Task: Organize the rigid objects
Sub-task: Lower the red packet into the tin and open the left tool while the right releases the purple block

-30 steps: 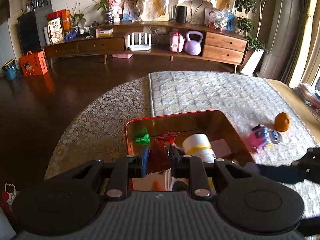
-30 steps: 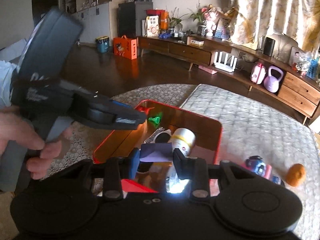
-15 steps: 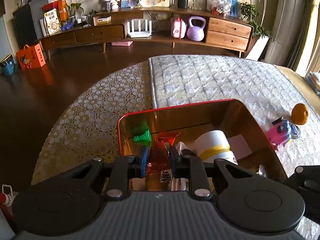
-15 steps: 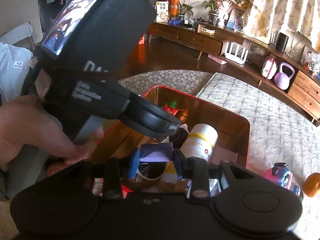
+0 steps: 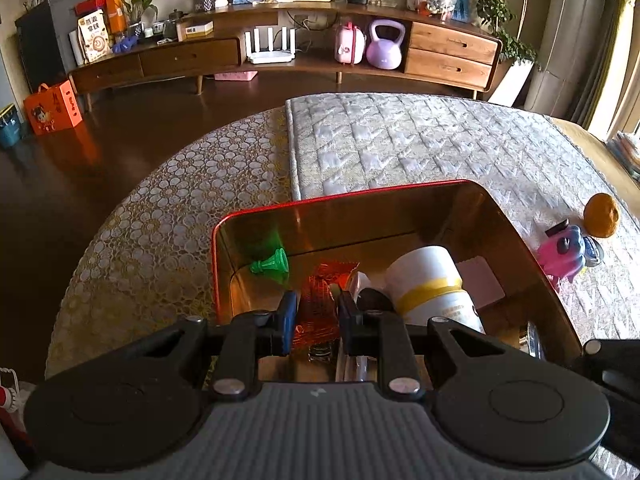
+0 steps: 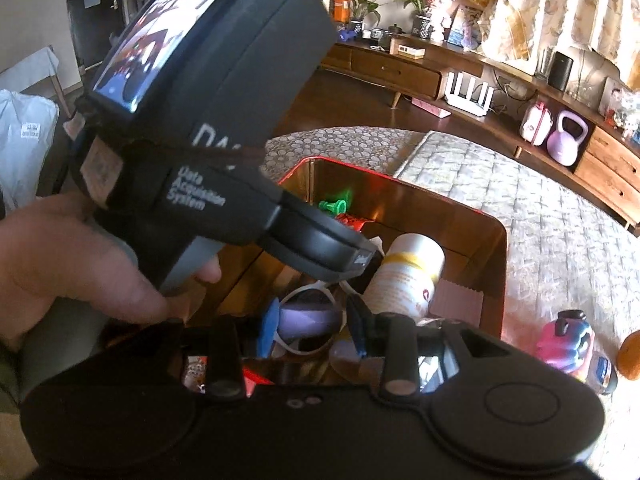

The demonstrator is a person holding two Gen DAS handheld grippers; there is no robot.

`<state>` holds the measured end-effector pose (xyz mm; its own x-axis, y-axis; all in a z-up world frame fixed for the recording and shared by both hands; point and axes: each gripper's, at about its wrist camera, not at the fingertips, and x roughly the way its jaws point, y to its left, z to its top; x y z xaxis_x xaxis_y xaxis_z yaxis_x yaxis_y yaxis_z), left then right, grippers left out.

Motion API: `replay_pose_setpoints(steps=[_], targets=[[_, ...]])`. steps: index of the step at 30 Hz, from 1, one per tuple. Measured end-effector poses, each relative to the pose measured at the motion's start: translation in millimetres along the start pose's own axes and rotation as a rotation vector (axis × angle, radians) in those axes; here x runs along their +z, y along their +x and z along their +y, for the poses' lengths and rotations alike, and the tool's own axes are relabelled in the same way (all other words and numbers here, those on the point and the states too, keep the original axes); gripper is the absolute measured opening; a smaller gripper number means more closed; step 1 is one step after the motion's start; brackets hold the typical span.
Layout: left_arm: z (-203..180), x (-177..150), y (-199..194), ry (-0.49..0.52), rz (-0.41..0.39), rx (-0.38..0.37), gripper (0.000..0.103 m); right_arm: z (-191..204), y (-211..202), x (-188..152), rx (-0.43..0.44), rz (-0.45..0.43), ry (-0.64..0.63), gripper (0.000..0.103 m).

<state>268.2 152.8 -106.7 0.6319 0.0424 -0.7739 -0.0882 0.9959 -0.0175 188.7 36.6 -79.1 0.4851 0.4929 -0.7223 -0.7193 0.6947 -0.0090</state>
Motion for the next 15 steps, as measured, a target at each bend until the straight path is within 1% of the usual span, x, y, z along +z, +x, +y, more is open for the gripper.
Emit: replay_pose_setpoints(steps=[7,9,12,15], targets=[[2,-3,-6,-0.023,0.007,0.000,0.023,-2,-11,1,-0.009,-0.017,0.017,0.050],[2,-4,-11,-0.031,-0.001,-0.011,0.023,-1,-15,1,-0.008,-0.022,0.017,0.050],[0,-3,-18,-0.028,-0.010,0.000,0.023,0,-22,1,-0.012,-0.035,0.018,0.055],[0,-3,-26,-0.038,-0.021,-0.005,0.023,-1,-28,0,-0.013,-0.046,0.019,0.059]])
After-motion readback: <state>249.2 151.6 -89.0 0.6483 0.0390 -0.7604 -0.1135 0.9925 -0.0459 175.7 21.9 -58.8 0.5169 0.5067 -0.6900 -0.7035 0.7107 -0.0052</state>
